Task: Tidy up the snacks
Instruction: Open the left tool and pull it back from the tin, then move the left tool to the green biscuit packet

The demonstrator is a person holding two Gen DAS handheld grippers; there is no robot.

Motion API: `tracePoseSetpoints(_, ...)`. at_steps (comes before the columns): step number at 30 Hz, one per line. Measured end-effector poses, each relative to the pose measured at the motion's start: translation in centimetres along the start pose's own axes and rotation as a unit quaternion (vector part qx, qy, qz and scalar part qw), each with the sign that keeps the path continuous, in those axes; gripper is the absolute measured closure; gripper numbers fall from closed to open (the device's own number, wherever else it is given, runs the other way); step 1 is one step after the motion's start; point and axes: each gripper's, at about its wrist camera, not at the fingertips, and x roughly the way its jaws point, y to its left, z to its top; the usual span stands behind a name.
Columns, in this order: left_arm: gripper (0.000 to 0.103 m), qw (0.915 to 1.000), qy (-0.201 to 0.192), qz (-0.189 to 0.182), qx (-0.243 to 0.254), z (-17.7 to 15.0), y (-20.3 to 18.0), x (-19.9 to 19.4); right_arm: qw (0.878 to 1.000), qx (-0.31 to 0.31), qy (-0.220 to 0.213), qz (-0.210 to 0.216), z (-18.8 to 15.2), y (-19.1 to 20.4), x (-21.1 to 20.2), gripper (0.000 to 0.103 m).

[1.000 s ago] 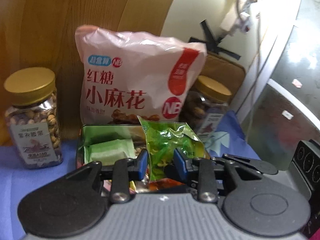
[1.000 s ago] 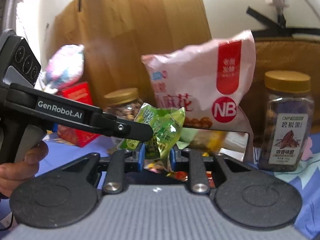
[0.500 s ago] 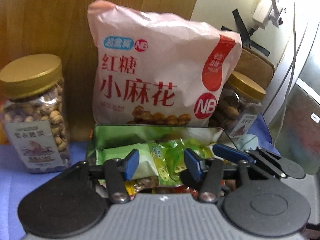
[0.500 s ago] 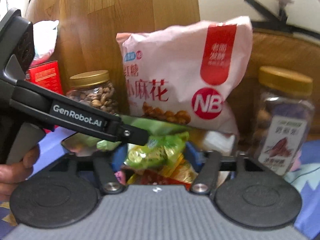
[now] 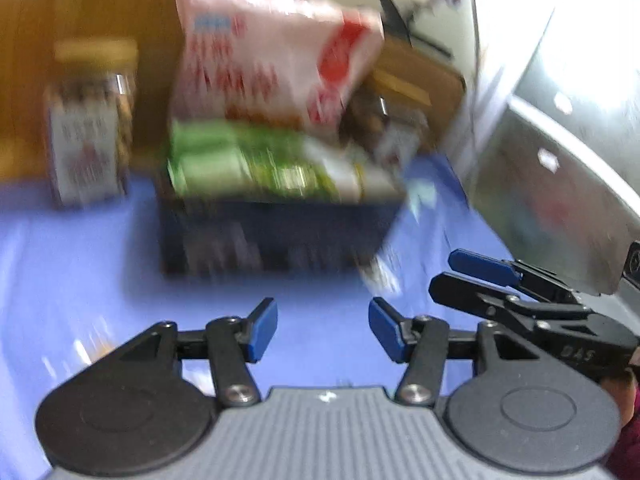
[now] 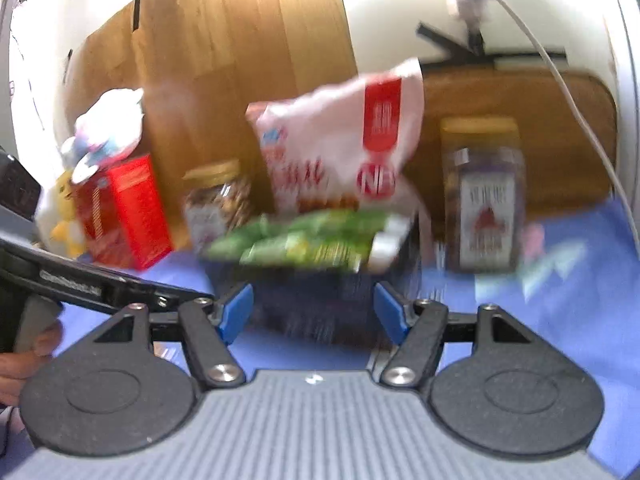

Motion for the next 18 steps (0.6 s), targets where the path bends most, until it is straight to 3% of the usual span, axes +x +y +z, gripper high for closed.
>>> tracePoseSetpoints(3, 0.053, 0.9989, 0.040, -0.005, -0.025, -2.5, 0.0, 1.0, 0.999, 0.023, 0.038, 0.004, -2.6, 1.1, -1.2, 0.034)
tracePoseSetpoints(5, 0.054, 0.9988, 0.037, -0.005, -0.030, -3.5, -0.4, 0.6, 0.998, 0.036, 0.053, 0.012, -4.2, 2.0, -1.8, 0.035)
tracePoseSetpoints(7, 0.068, 0.9976, 0.049, -0.020, -0.046, -4.2, -0.5, -0.1, 0.996, 0.046, 0.070, 0.018, -5.4, 3.0, -2.1, 0.044)
tracePoseSetpoints(8, 0.068, 0.9963, 0.055, -0.028, -0.060, -4.6, -0.4, -0.3, 0.995, 0.053, 0.081, 0.022, -6.0, 3.4, -2.1, 0.054)
tracePoseSetpoints(18, 0.068, 0.9973, 0.040, -0.002, -0.061, -11.3, -2.0, -6.6, 0.995, 0.023, 0.081, 0.049, -9.3, 8.6, -6.4, 0.059)
